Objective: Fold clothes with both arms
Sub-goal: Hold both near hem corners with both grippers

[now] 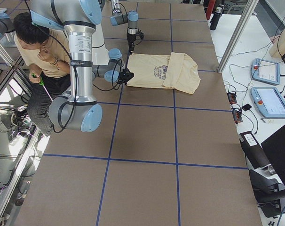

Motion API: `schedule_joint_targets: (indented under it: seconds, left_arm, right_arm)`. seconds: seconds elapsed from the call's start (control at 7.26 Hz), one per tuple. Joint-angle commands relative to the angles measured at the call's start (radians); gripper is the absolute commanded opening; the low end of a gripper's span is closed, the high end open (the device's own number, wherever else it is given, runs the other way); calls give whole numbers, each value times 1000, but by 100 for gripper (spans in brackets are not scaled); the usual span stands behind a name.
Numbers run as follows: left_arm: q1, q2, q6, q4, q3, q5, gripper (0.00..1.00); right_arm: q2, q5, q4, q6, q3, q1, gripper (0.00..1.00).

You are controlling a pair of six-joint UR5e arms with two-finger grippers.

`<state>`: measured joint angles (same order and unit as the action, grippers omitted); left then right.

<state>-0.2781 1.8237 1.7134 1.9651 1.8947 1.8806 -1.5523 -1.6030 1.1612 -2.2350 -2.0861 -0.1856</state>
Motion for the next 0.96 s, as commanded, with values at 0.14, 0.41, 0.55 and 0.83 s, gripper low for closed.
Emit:
schedule_joint_targets:
  seconds: [0.14,0.41,0.55,0.83]
  left_arm:
    - [0,-4,0,0,3,15,0]
    - [-3,-7,2,-12,42,46,0]
    - [-3,-24,2,-15,79,69,0]
    - [0,-40,75,-55,157,78,0]
  right_arm:
    - [1,-2,-2,0,-3,0,0]
    - [1,-5,-2,0,-5,-2,0]
    - [-5,-5,-2,0,-15,-2,0]
    - [-50,-29,-2,-2,-78,-5,0]
